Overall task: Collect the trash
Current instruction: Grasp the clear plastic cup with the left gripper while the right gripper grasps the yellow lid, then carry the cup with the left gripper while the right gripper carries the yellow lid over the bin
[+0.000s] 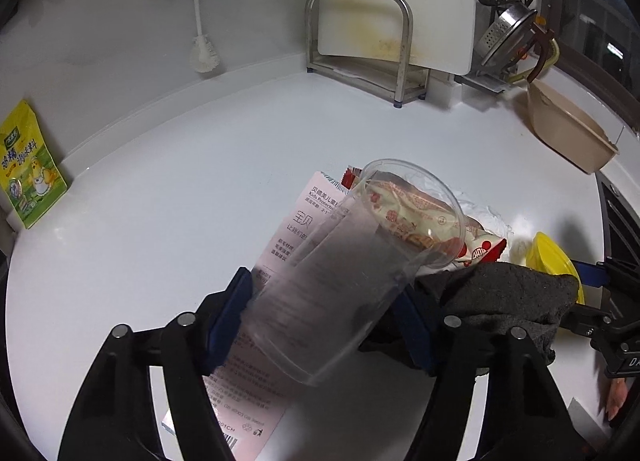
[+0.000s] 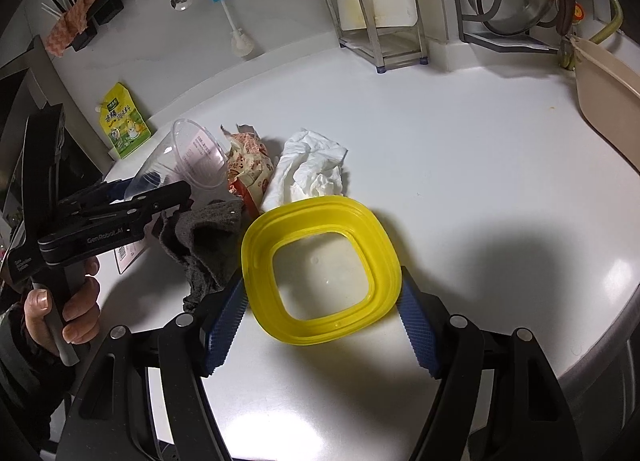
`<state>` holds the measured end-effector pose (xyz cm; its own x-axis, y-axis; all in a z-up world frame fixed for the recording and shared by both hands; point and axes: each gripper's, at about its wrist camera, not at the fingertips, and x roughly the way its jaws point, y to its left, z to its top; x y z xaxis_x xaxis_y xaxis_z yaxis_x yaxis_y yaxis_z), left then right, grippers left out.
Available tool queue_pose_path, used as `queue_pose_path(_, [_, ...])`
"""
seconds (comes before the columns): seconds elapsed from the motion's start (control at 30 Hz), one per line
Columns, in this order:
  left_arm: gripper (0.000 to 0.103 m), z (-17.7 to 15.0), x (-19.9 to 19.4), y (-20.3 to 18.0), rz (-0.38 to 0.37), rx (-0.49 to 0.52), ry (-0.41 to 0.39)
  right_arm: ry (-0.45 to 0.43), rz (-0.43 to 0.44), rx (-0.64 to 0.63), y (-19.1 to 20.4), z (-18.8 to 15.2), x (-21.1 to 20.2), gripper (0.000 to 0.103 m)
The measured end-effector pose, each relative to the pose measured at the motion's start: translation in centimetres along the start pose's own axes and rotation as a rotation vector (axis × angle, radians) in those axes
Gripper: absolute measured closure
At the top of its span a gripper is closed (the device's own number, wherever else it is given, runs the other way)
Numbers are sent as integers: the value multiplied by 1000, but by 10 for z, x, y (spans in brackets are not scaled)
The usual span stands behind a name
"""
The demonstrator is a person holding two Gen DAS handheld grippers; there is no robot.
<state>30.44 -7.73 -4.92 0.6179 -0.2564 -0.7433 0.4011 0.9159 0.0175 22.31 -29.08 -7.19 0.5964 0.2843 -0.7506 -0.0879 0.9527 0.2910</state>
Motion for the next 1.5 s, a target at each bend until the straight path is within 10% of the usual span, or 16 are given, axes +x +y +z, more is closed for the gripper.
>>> queue_pose_path(0.7, [38, -44, -89, 0, 94, -52, -131, -74, -74, 15, 3, -28, -38, 33])
queue_pose_path(1.5, [38, -179, -195, -68, 123, -84, -149, -151, -106, 43, 77, -177, -136, 33])
